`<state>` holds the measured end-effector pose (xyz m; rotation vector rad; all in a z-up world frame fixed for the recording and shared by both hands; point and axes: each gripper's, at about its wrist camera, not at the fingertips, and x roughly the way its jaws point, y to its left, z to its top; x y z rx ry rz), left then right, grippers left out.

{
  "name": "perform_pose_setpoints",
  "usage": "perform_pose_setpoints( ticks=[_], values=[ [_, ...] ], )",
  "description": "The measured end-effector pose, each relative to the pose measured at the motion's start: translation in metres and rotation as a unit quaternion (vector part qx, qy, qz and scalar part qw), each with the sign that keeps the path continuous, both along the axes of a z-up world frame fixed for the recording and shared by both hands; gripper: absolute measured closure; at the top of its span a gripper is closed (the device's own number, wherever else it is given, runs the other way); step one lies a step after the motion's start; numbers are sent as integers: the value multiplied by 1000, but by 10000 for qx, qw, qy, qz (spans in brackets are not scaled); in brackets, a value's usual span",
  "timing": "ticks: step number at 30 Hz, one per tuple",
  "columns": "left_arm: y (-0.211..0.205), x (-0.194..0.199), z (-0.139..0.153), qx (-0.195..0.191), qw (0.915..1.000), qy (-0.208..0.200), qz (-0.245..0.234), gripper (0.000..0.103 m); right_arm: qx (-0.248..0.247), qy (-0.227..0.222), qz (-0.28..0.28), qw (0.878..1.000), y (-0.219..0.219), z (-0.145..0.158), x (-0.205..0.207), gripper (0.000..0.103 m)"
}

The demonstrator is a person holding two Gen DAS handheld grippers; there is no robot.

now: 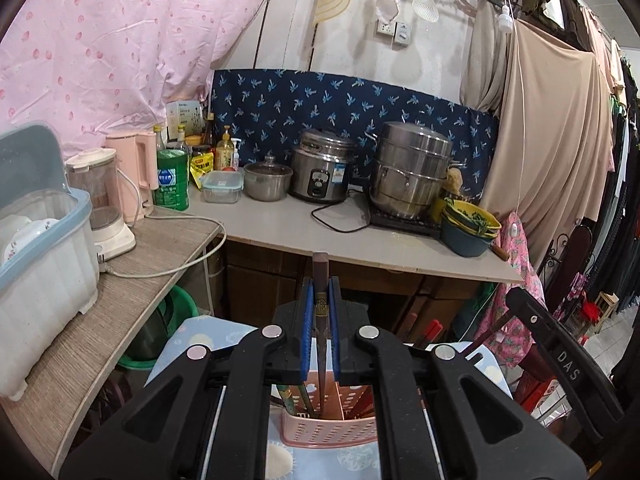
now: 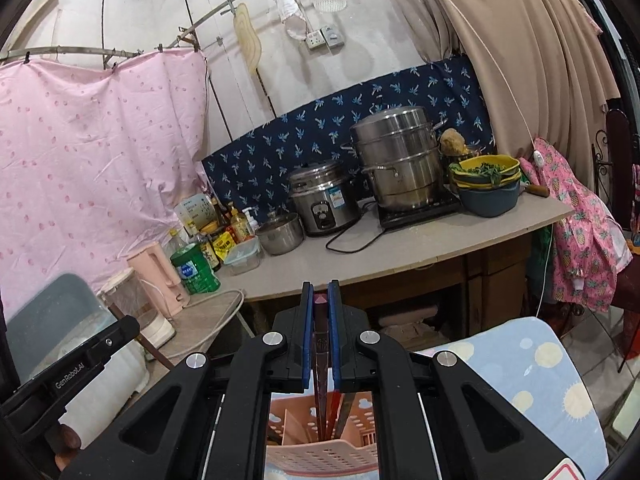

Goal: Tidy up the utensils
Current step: 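Lift both held chopsticks and carry them above the pink basket, then open the right gripper to drop the dark red chopstick into the basket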

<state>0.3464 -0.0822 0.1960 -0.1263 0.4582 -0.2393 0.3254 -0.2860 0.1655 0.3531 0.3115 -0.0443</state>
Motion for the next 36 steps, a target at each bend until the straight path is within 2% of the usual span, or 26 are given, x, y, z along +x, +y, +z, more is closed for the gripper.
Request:
perform_pose_setpoints(
  ticks=[6, 11, 13, 15, 20, 26, 36],
  values=[
    [1, 8, -13, -54, 9997, 229, -66, 95, -98, 198, 70, 9997, 6, -14, 4, 96],
    [1, 5, -19, 5, 9997, 230, -58, 95, -132, 258, 111, 9995, 6, -18, 4, 94],
    [1, 4, -21, 39, 9997, 233, -28, 91, -149, 265, 114, 9995, 6, -18, 2, 92],
    [3, 2, -22, 14, 9997, 250, -12, 79, -141, 274, 119, 9995, 6, -19, 0, 92],
    [5, -4, -22, 51, 9998, 194, 20, 70, -144, 288, 121, 9994, 5, -20, -6, 89],
    [5, -17, -24, 153, 9997, 182, -9, 70, -253, 287, 143, 9992, 8, -22, -20, 82],
    [10, -41, -30, 305, 9992, 265, 37, 70, -313, 377, 229, 9985, 16, -29, -52, 78]
  ],
)
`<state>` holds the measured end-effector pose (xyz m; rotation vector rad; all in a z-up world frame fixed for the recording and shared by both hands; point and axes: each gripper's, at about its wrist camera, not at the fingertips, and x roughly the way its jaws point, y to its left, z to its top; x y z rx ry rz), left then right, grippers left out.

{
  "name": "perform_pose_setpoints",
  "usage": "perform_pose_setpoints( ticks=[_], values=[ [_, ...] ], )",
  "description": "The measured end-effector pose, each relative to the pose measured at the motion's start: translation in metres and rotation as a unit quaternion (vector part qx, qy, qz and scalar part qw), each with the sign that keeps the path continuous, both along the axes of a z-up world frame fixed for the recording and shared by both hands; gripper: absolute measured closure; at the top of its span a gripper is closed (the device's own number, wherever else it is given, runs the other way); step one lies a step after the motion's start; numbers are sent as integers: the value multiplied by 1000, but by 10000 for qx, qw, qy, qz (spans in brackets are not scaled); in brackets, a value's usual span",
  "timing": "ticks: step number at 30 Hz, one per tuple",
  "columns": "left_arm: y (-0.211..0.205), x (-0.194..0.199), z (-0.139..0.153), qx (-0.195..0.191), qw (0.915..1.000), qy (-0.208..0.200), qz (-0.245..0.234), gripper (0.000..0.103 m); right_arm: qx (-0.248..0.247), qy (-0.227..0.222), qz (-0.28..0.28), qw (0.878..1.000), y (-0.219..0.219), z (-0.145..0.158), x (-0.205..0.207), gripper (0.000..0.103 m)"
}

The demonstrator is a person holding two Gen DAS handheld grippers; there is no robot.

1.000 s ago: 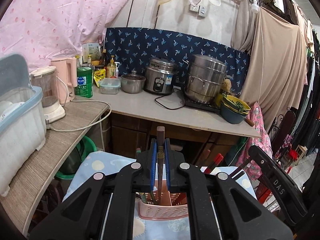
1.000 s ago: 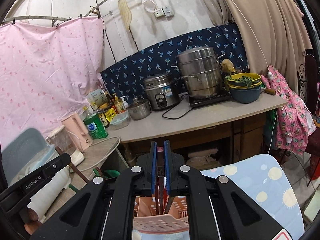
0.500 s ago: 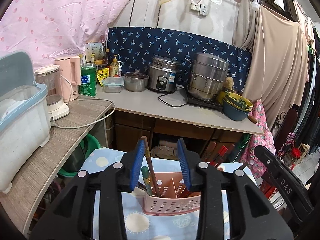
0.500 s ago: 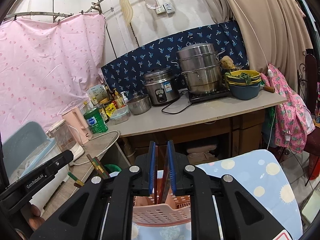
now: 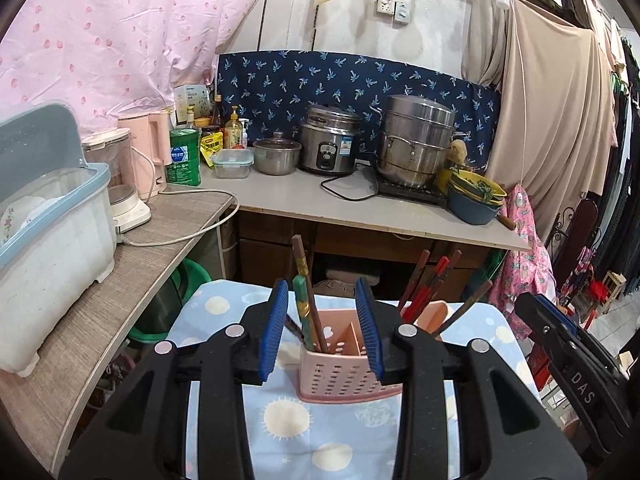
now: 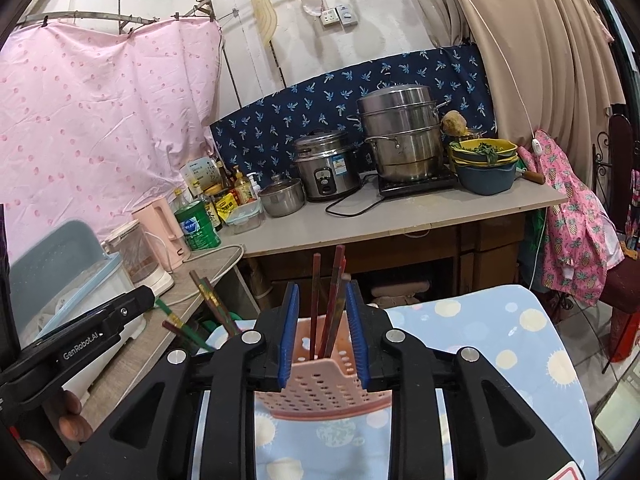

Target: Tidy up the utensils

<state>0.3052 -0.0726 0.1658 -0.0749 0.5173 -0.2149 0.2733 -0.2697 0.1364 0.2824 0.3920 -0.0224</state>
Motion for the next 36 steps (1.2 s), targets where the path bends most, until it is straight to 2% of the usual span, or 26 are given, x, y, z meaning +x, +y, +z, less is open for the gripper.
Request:
perform_pose_setpoints(
  ticks=[4, 7, 13, 15, 29, 36],
  values=[
    [1, -12, -3, 64, 10000, 47, 8, 68, -121, 45, 18, 9999, 6, -4, -15, 71],
    [2, -22, -5, 126, 9999, 30, 38, 62, -201, 55, 2, 9998, 11, -6, -27, 66],
    [2, -44, -8, 285, 9996, 7, 53, 59, -292, 161, -22, 9994, 17, -11, -50, 66],
    [1, -52, -9, 326, 9994, -14, 65, 51, -334, 192, -34, 9993, 19, -13, -57, 66],
    [-3, -88, -20, 570, 9984, 39, -9, 44, -616, 357, -168, 9973, 28, -21, -99, 53],
    [-2, -98, -29, 625, 9980, 84, -6, 31, -699, 467, -221, 9962, 32, -26, -110, 44]
  ],
)
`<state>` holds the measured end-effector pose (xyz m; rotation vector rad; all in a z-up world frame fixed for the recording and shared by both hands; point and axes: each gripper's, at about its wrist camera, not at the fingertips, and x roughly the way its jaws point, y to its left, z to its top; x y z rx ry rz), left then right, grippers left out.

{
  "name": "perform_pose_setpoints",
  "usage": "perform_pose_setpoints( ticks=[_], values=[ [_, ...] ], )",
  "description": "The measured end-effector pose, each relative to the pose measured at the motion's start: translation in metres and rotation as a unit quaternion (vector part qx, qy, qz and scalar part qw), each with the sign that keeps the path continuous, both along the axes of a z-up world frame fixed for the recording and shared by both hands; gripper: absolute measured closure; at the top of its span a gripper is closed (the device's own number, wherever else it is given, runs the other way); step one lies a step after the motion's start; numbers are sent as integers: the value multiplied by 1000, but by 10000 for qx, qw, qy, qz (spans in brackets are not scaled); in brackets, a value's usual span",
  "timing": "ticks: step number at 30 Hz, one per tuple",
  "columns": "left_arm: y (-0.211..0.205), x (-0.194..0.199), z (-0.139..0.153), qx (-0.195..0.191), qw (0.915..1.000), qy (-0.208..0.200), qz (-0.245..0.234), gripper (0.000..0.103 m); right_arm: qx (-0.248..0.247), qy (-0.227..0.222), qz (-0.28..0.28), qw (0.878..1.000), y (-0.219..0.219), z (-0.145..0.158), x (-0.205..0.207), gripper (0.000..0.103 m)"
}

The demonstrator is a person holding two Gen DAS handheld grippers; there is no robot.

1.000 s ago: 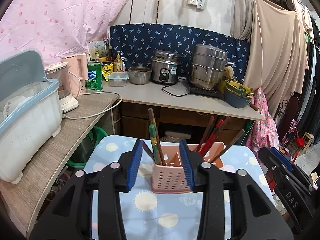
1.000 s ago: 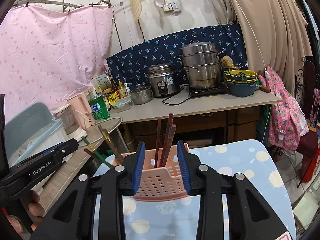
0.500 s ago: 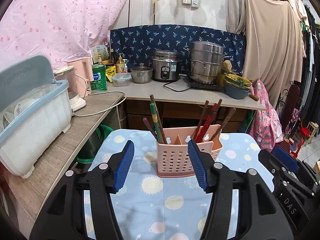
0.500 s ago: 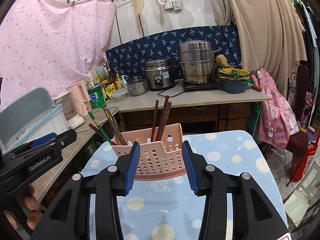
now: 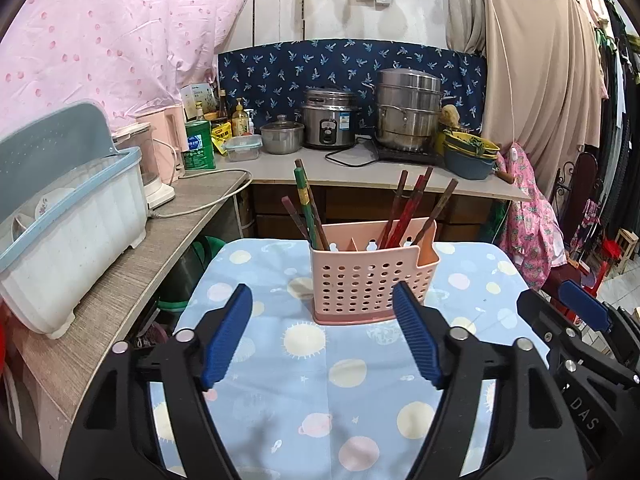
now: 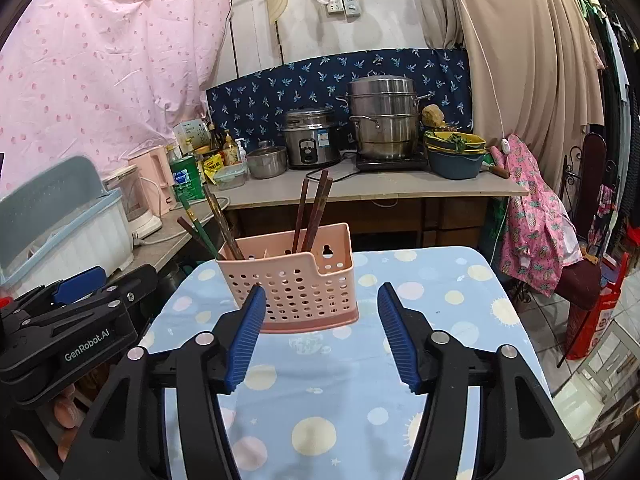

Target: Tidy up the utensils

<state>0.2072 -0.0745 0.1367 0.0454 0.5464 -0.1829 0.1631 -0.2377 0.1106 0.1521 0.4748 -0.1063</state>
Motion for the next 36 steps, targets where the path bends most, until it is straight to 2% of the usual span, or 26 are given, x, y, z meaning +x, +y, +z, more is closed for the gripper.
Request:
perform_pose_setpoints(
  ticks=[6, 8, 10, 19, 25, 36],
  values=[
    [2, -4, -6, 44, 9999, 49, 87, 15, -198, 119, -60, 9997, 3, -5, -8, 29],
    [2, -6, -9, 57, 9999, 69, 107, 13, -267, 147, -79, 9995, 4, -6, -9, 22],
    [3, -6, -12, 86, 9998, 120, 105, 12, -341, 169, -107, 9992, 6, -7, -9, 20],
    [4, -4, -26, 151, 9993, 315, 138, 8, -435, 380, -178, 9982, 7, -15, -7, 17],
    [6, -2, -32, 165, 9988, 419, 191, 7, -449, 494, -157, 9976, 8, -22, -6, 7],
    [9, 0, -39, 220, 9981, 500, 275, 7, -606, 617, -189, 9961, 11, -28, -2, 7]
  ],
)
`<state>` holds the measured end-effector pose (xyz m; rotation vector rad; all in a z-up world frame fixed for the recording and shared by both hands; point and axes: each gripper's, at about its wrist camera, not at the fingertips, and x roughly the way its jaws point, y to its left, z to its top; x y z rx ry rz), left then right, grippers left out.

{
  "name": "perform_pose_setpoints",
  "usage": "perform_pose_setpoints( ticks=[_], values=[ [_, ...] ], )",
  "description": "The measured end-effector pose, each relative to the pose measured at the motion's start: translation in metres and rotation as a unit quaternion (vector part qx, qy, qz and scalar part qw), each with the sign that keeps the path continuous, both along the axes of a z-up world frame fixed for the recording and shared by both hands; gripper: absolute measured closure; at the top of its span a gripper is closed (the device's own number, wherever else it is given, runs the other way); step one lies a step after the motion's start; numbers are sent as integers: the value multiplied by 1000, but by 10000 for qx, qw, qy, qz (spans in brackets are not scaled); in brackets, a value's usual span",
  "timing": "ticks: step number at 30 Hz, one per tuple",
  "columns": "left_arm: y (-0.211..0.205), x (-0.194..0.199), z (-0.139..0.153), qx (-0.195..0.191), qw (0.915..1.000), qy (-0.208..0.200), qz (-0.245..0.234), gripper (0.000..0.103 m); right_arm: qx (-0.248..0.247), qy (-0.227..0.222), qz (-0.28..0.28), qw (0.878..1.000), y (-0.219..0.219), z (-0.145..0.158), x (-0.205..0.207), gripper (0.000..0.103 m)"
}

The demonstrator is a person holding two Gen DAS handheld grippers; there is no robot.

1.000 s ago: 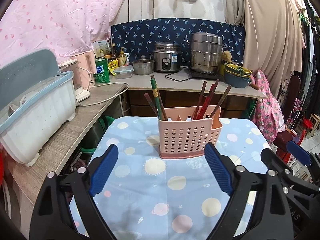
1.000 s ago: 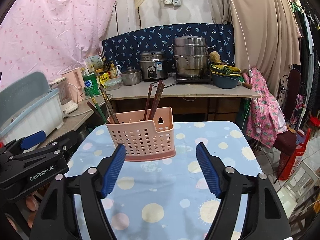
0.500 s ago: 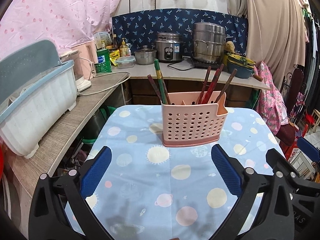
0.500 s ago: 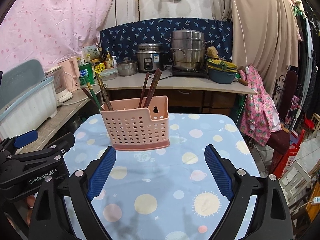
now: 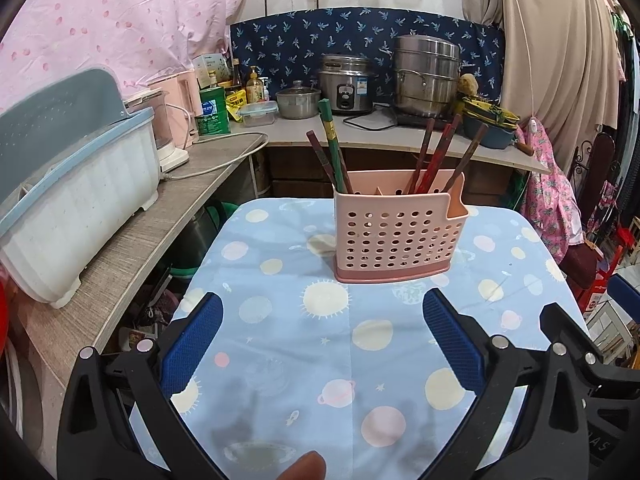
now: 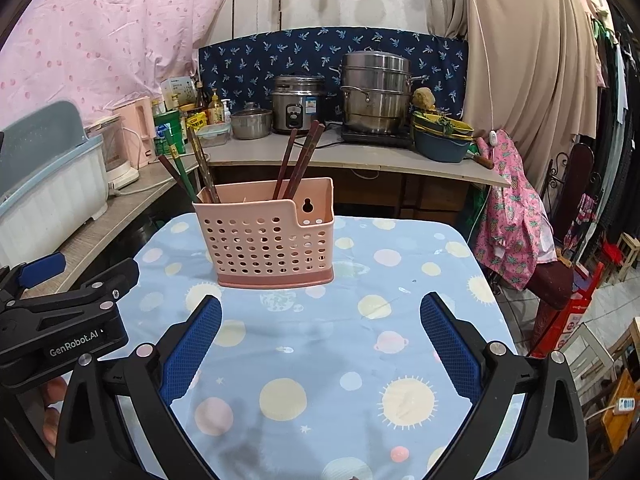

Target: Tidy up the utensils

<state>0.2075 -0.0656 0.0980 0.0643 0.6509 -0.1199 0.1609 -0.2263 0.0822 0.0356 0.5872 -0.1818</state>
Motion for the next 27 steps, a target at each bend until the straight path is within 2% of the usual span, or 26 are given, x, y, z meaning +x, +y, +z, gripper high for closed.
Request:
perform_pose_setpoints(
  ticks=[27],
  values=[
    [2, 3, -8, 90, 9999, 71, 38, 7, -35, 121, 4, 9999, 8, -9, 5, 7]
  ],
)
